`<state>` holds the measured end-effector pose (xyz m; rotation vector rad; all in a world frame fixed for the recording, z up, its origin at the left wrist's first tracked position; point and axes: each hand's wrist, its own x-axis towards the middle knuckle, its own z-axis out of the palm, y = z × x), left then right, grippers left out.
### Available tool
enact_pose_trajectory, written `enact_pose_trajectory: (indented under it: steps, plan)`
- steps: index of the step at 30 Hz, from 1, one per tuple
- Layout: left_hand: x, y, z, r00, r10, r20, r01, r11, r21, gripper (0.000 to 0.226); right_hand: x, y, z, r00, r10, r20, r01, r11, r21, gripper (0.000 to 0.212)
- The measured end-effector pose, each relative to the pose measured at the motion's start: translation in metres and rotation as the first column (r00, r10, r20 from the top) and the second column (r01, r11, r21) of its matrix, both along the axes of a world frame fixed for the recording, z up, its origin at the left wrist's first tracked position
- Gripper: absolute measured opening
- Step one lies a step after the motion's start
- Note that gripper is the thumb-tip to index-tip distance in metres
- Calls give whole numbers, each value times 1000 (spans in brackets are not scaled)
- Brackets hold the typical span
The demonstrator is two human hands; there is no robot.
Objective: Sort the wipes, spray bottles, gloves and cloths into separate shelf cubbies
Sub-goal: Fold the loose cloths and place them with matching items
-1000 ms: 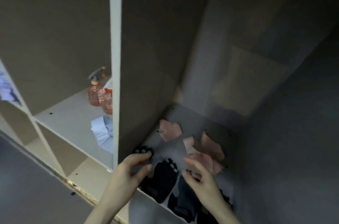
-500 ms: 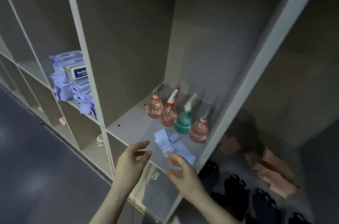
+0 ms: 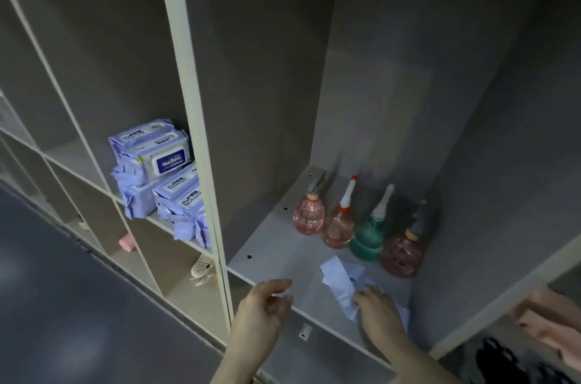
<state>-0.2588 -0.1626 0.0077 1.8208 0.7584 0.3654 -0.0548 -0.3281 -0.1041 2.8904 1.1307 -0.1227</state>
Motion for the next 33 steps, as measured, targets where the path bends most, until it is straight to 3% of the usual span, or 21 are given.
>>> enact_pose_trajectory:
  steps: [2, 4, 6, 10, 17, 19, 22, 24, 30, 33]
  plan:
    - [0, 5, -2, 1000, -4, -16, 4, 1000, 18, 22, -4, 7, 19, 1000, -24, -12, 24, 1000, -9, 25]
    - [2, 7, 0, 999, -26, -22, 27, 999, 38, 21, -9, 7, 41, 997, -79, 11, 77, 988, 132, 11]
    - [5, 8, 5, 999, -50, -15, 51, 997, 57, 20, -12, 5, 60, 997, -76, 11, 68, 941, 332, 16]
    - [18, 3, 24, 993, -119, -4, 119, 989, 83, 26, -23, 7, 114, 997, -74, 11, 54, 813, 580, 13]
    - [33, -19, 80, 912, -382, 149, 356, 918, 174, 78, -75, -11, 213, 991, 45, -130, 73, 628, 775, 21]
    - [32, -27, 96, 850, -500, 165, 492, 866, 92, 77, -94, -20, 231, 977, 93, -193, 104, 580, 808, 28]
    - [31, -41, 112, 741, -617, 266, 640, 768, -1, 42, -115, -33, 250, 959, 124, -255, 158, 513, 844, 40]
    - [29, -52, 118, 716, -615, 331, 673, 733, -95, 29, -122, -41, 256, 950, 111, -291, 206, 478, 854, 44]
    - [18, -79, 114, 640, -640, 425, 768, 535, -352, 30, -141, -58, 269, 862, 64, -503, 461, 316, 829, 27]
    - [21, -94, 108, 678, -605, 417, 735, 560, -382, 40, -146, -69, 276, 831, 94, -549, 499, 312, 809, 23]
